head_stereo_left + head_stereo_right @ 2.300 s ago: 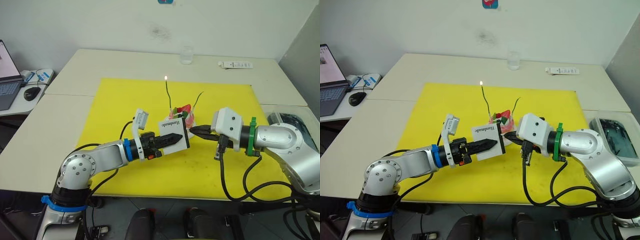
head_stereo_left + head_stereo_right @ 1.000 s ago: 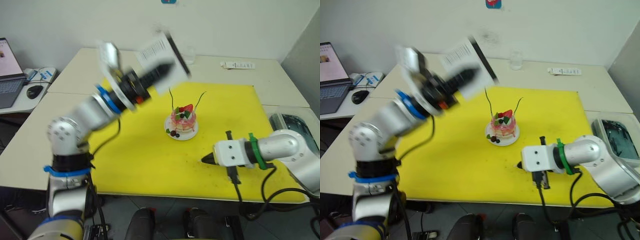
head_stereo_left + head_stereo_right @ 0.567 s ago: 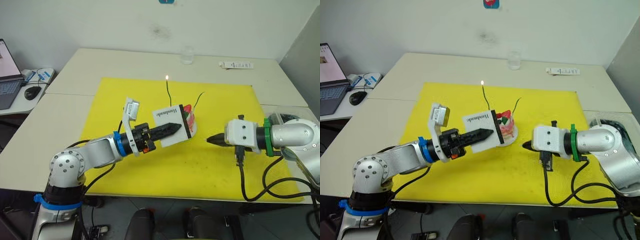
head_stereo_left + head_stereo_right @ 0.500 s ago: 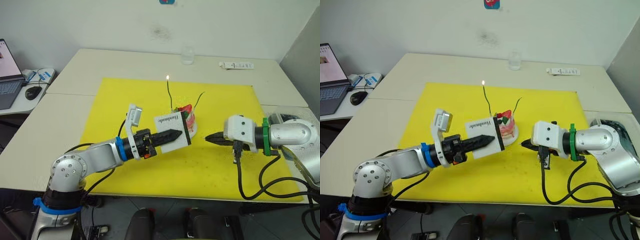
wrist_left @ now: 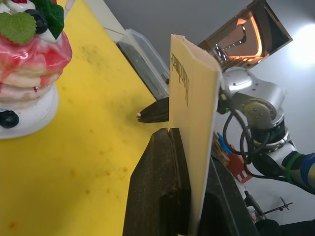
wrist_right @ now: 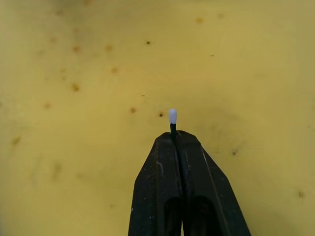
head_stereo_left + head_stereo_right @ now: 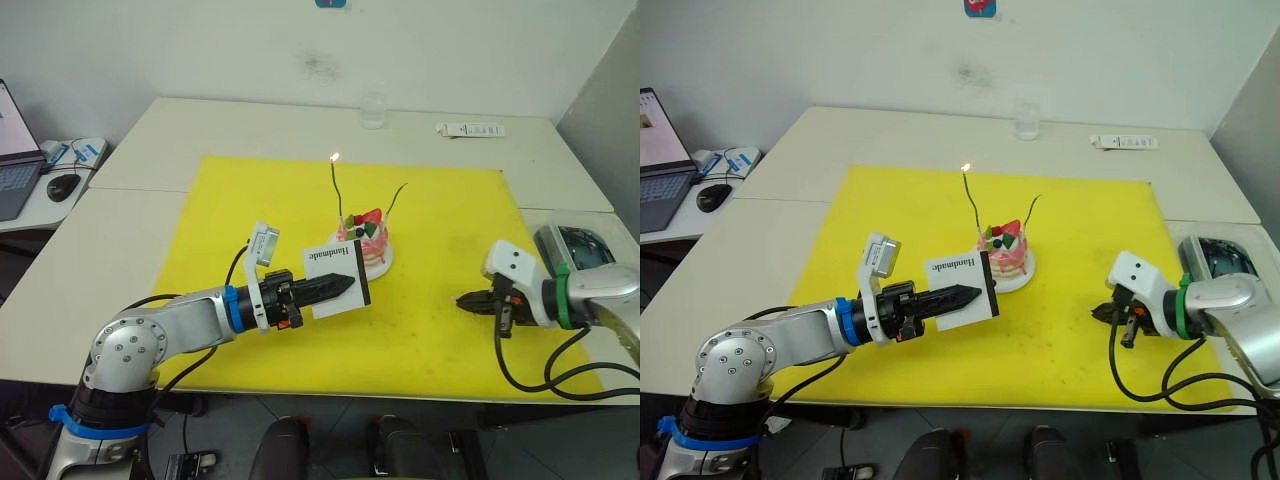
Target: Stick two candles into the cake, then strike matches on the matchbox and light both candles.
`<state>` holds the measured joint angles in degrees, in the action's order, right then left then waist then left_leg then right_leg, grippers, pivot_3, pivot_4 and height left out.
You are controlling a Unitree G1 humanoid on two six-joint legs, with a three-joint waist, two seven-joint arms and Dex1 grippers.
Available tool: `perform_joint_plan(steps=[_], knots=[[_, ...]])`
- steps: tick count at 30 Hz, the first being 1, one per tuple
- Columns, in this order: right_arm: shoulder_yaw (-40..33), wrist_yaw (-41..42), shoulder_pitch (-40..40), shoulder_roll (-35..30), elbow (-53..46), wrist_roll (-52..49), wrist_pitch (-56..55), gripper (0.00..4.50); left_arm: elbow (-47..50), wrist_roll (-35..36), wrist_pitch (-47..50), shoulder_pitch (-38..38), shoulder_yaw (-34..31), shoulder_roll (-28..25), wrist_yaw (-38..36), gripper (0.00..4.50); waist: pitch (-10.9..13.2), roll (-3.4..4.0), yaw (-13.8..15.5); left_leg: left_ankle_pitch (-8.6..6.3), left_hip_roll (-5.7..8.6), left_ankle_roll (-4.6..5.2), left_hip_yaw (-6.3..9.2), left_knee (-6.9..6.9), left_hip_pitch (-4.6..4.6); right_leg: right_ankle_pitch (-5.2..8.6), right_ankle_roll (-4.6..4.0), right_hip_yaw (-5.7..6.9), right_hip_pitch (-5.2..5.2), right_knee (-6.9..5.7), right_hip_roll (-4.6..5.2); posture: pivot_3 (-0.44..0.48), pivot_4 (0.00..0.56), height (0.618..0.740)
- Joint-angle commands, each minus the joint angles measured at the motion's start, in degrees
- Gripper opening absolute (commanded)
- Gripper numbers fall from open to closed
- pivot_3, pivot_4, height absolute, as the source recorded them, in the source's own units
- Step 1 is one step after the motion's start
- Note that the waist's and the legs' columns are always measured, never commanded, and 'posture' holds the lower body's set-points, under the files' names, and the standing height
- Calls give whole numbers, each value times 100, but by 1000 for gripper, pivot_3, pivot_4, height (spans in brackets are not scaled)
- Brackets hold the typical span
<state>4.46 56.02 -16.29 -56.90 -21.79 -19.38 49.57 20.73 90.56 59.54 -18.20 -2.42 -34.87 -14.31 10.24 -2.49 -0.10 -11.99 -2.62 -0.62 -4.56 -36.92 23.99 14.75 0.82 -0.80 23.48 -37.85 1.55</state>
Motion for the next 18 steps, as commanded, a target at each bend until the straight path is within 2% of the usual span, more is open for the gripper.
perform_joint_plan(steps=[1,2,5,10,15,18], knots=[[-6,-267,50,136,108,142,-145,26,200,-39,-16,-120,21,38,-73,0,0,0,0,0,2,0,-1,0,2,-2,5,-1,1,1,-8,0,150,740],[-27,-312,71,180,121,137,-144,26,198,-42,-11,-128,17,40,-74,0,0,0,0,0,2,0,-1,0,3,-15,28,-2,1,4,-8,0,150,740],[-155,-394,164,245,117,88,-206,628,198,-46,1,-137,10,34,-85,0,0,0,0,0,2,1,0,1,6,-16,29,-1,1,7,-9,0,150,740],[-586,-461,465,441,56,-136,-479,2368,219,-50,18,-108,10,14,-103,0,0,0,0,0,-4,0,3,0,4,-16,29,1,2,2,-16,0,150,740],[-1185,-361,975,899,24,-521,-1002,2368,234,-52,37,-112,22,7,-132,0,0,0,1,0,-4,0,2,1,4,-17,32,-1,2,3,-17,0,150,740],[-1514,-123,1419,1218,233,-637,-1900,2368,233,-19,61,-127,17,-16,-144,0,0,0,1,0,-4,0,4,1,4,-17,32,1,0,3,-17,0,150,740]])
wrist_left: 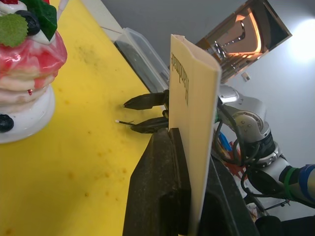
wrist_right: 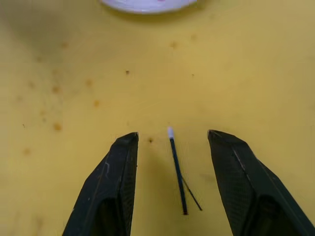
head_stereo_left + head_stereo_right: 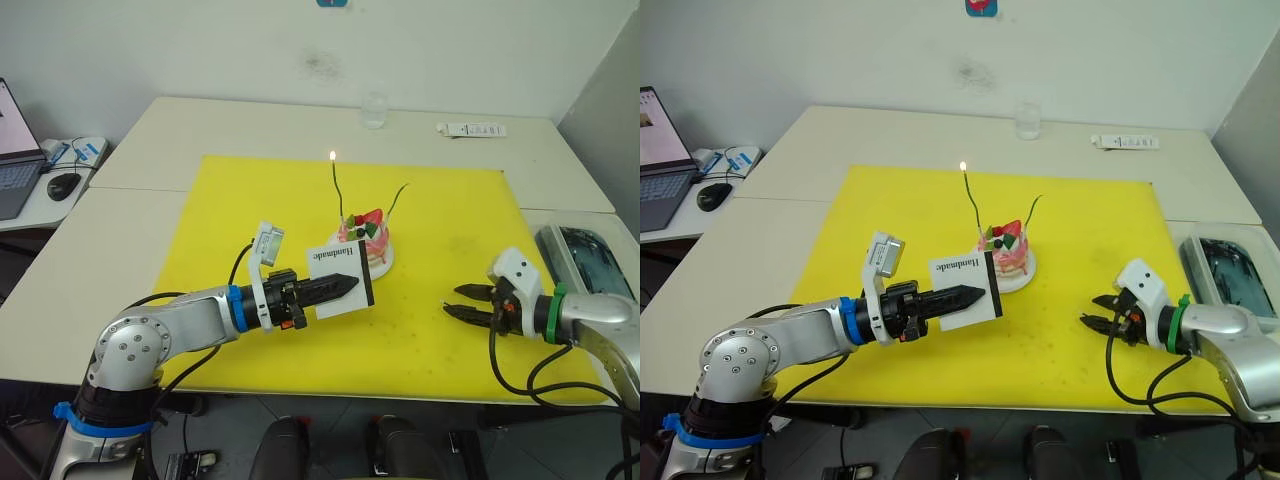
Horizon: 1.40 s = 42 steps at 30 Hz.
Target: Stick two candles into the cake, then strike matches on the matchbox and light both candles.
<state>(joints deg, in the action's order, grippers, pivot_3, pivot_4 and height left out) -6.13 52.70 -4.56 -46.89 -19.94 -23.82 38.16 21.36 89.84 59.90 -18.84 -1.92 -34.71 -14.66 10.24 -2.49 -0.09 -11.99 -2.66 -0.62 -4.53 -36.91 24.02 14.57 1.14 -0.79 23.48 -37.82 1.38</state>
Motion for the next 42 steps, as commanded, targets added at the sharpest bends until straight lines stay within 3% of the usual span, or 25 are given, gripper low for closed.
perform_joint_plan(steps=[1,8,16,26,31,42], knots=[[-537,312,385,272,193,-161,-1089,2368,170,89,38,-73,-43,-49,-107,0,0,0,0,0,0,0,3,0,0,0,0,2,-2,2,-1,0,150,740],[-408,614,536,348,1028,131,-2127,2368,197,192,99,-114,-51,-99,-71,0,-1,1,-15,0,1,0,-12,-4,-13,2,-9,-3,-4,-4,-2,0,150,740],[-11,533,72,663,1661,375,-2466,2368,222,339,122,-166,-42,-147,9,0,-1,2,-7,1,-1,0,-10,-5,-14,-3,-15,-9,-4,-6,-4,0,150,740],[113,622,73,711,2084,531,-2731,2368,276,485,97,-128,-66,-186,106,0,-1,2,-4,1,-2,0,-7,-5,-14,-4,-12,-9,-6,-9,-4,0,150,740],[161,636,110,695,2231,587,-2899,1170,298,550,61,-117,-57,-190,173,0,-1,2,-4,1,0,-1,-8,-8,-14,-3,-13,-9,-10,-6,-2,0,150,740],[225,631,160,786,2245,499,-2988,1170,257,589,54,-159,-27,-162,178,0,-2,2,-3,1,-2,-1,-7,-7,-17,-3,-13,-10,-12,-7,-3,0,150,740]])
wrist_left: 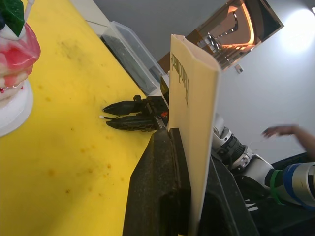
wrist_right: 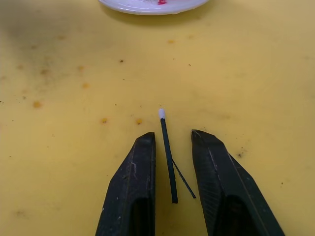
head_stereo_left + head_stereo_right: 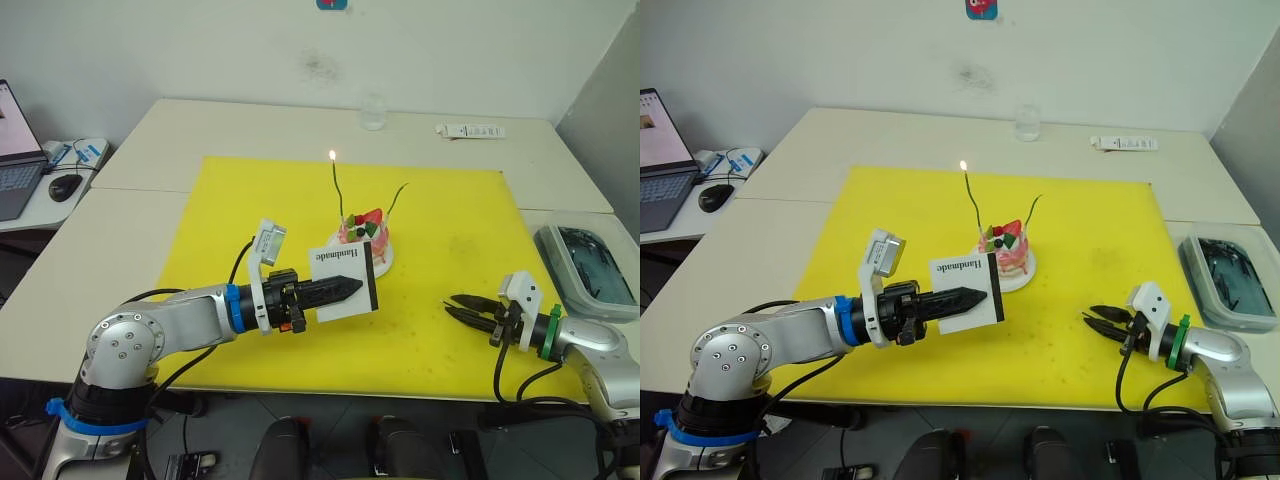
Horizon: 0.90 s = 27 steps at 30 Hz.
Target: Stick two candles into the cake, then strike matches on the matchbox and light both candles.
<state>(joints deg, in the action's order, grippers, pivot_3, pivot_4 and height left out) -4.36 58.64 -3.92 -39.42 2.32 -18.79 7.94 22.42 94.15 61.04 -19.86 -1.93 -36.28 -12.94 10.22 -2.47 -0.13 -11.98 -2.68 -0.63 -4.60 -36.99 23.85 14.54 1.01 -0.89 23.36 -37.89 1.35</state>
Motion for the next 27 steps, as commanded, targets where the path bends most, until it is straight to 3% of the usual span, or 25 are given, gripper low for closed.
perform_joint_plan(steps=[1,21,24,26,27], knots=[[40,58,111,59,1,-53,56,1170,148,170,-61,-60,-26,-2,8,0,0,0,0,0,0,0,0,0,0,0,0,0,0,0,0,0,150,740],[392,386,-144,441,1049,327,-1343,1170,251,393,-34,43,-4,-63,-95,0,-18,-17,-26,1,-6,-1,-3,0,-28,-4,-16,-3,-16,-4,-7,0,150,740],[391,415,-192,417,1130,328,-1358,636,235,401,-32,43,-4,-84,-107,0,-19,-17,-26,1,-6,-1,-4,0,-33,-7,-21,-5,-17,-5,-7,0,150,740],[389,448,-201,401,1171,327,-1356,38,237,416,-38,47,4,-87,-109,0,-20,-18,-26,1,-6,-2,-3,0,-35,-8,-21,-5,-19,-5,-7,0,150,740],[389,460,-204,398,1182,330,-1361,38,238,428,-43,53,8,-83,-108,0,-20,-18,-26,1,-6,-2,-3,0,-36,-7,-21,-6,-19,-5,-7,0,150,740]])
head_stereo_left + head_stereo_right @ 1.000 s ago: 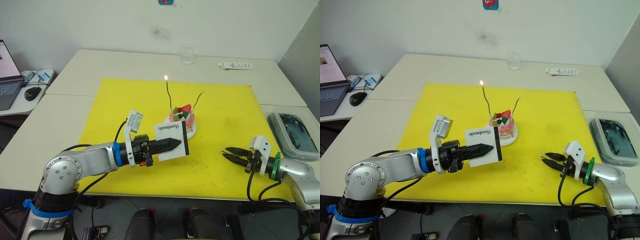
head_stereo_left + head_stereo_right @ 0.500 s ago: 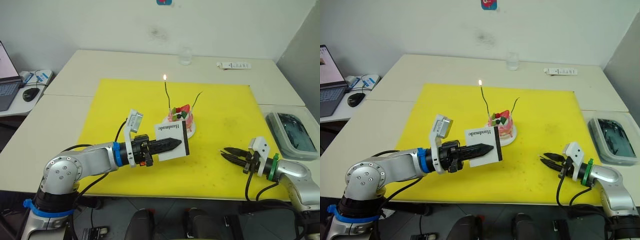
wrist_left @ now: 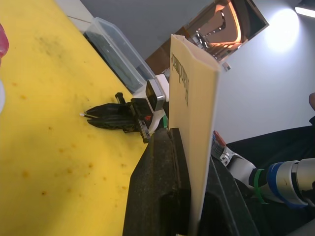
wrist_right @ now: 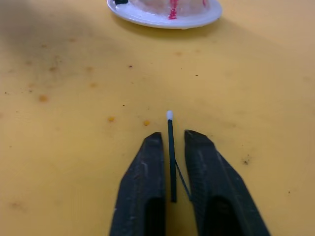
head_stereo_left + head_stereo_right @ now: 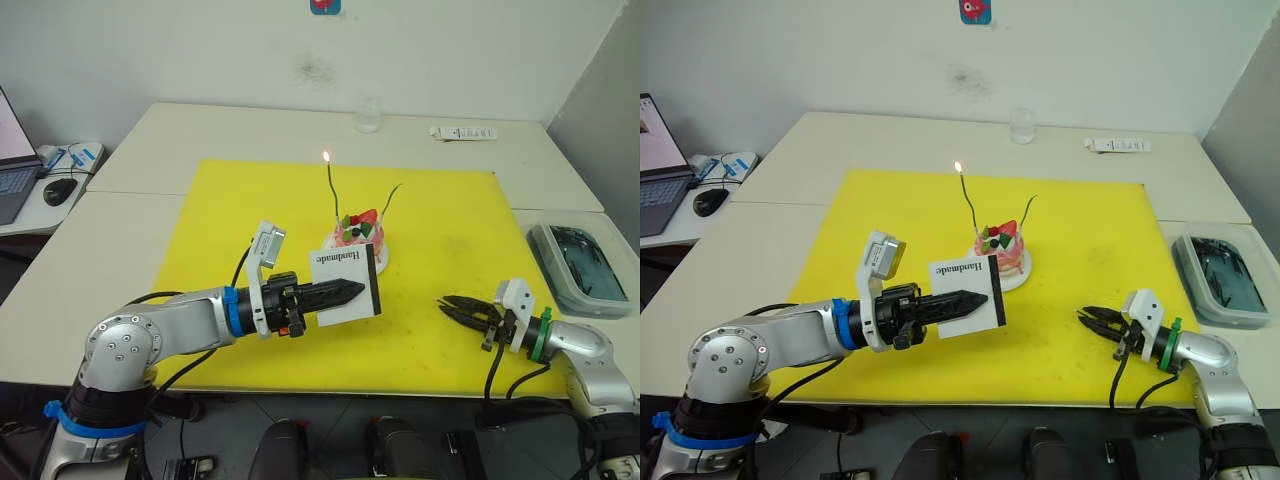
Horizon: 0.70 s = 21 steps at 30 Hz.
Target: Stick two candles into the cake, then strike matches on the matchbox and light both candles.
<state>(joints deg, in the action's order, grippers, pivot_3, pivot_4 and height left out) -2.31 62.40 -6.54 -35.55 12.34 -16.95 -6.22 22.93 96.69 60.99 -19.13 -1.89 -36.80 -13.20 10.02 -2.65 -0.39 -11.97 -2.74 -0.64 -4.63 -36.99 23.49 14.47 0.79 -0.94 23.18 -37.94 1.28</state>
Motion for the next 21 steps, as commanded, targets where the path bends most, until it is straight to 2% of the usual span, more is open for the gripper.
perform_joint_plan(steps=[1,7,11,16,19,21], knots=[[186,89,55,10,189,147,48,38,188,182,-40,-16,6,-28,-83,0,0,-1,0,0,0,0,-1,0,-1,0,0,0,0,0,0,0,150,740],[163,75,36,-8,165,119,107,38,198,216,-74,5,18,12,-50,0,0,-1,0,0,-1,0,-2,0,-2,0,0,-2,0,0,1,0,150,740],[29,1,156,-230,-430,20,435,38,175,150,-113,99,-6,2,48,0,-1,1,5,0,-1,0,-2,1,-2,0,-1,-4,0,0,2,0,150,740],[-92,-237,151,-833,-2669,-269,1637,38,97,-650,-148,146,104,38,196,0,7,29,14,0,1,-1,-3,5,17,1,0,-4,18,1,7,0,150,740],[22,-624,-309,-916,-3783,-637,2694,38,-27,-985,-225,49,197,278,306,0,8,29,14,0,-4,-1,7,6,22,0,2,1,20,3,6,0,150,740],[209,-811,-663,-939,-4183,-518,3035,38,-70,-1150,-237,-10,265,436,332,0,8,27,21,0,-3,-2,11,5,28,1,1,2,24,1,6,0,150,740]])
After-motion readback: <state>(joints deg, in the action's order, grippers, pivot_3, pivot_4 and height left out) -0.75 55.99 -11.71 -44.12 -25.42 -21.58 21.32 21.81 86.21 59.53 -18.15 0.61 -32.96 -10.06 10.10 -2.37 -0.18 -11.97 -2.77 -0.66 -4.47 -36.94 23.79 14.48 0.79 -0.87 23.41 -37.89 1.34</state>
